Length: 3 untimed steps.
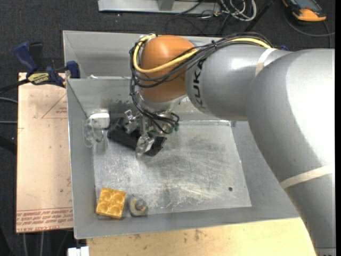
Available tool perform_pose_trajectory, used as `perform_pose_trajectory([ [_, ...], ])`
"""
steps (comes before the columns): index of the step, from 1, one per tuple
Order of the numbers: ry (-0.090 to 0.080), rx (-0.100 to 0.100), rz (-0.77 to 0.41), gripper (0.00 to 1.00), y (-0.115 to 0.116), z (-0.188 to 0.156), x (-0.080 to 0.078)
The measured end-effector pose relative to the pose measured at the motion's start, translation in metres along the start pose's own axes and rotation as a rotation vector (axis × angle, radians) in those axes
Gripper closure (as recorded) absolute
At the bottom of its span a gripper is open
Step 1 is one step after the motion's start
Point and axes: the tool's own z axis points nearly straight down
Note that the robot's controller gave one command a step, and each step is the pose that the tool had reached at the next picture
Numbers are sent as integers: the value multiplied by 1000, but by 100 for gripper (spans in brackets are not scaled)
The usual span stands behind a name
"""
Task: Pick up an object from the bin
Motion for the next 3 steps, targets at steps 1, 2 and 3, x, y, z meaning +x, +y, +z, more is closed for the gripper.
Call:
perform_pose_trajectory([
  [1, 0, 19, -11, 100, -7, -30, 10],
  [2, -14, 27, -18, 100, -3, -60, 10],
  [3, 2, 22, -32, 100, 1, -82, 20],
])
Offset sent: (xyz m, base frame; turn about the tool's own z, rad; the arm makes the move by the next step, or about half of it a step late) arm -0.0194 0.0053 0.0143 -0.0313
